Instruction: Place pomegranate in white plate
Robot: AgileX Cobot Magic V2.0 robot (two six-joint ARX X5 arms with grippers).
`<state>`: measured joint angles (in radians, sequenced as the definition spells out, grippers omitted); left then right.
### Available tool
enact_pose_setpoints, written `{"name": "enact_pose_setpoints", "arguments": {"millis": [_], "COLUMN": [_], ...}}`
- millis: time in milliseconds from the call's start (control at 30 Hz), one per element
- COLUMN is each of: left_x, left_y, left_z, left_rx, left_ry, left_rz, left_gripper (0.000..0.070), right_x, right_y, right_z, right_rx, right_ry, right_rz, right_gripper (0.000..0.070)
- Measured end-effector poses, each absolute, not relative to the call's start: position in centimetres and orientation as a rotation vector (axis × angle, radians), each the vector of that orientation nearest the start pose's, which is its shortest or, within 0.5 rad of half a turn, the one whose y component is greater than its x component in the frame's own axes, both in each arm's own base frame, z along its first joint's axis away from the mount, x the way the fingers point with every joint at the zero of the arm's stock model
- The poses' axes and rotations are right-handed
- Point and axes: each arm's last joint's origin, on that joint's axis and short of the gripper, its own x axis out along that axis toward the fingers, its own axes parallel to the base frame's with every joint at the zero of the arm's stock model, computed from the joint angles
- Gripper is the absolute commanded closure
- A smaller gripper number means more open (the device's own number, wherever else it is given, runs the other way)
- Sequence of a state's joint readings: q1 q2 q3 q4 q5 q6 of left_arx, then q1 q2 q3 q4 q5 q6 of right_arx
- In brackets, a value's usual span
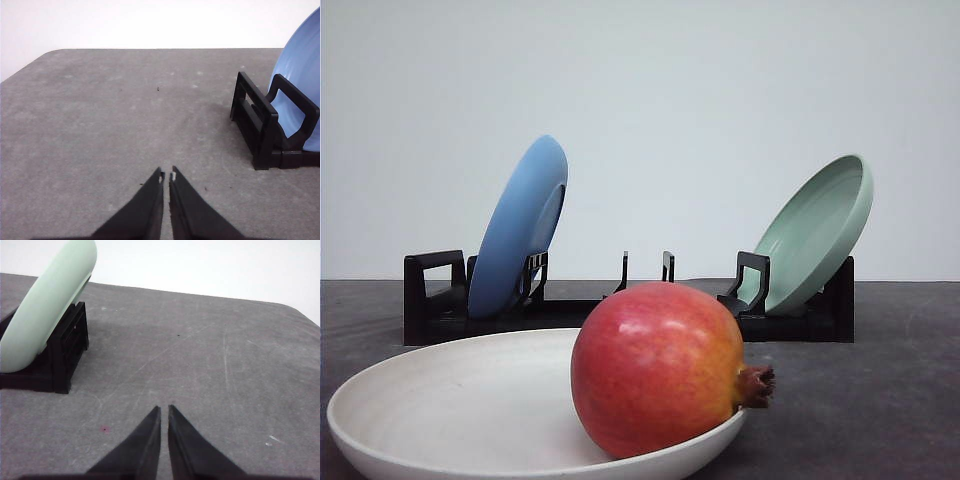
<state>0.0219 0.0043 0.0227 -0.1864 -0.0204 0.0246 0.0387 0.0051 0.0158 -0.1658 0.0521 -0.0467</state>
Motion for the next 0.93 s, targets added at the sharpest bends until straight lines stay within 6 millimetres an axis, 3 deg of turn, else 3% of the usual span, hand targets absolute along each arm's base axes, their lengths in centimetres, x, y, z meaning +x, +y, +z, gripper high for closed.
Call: {"name": "enact_pose_setpoints", "arguments": {"millis": [933], "left_x": [9.52], "left_y": [0.27], "left_z": [15.3], "left_rx": [0.024], "left_ry": [0.169], "left_rz": [0.04], "left_gripper": [0.07], "right_x": [9.58], "right_y": [0.22], "right_z": [15.25], "right_rx": [-0.054], "right_ry": [0.155], "right_rz": [-0.01], "right_gripper": [0.0678]}}
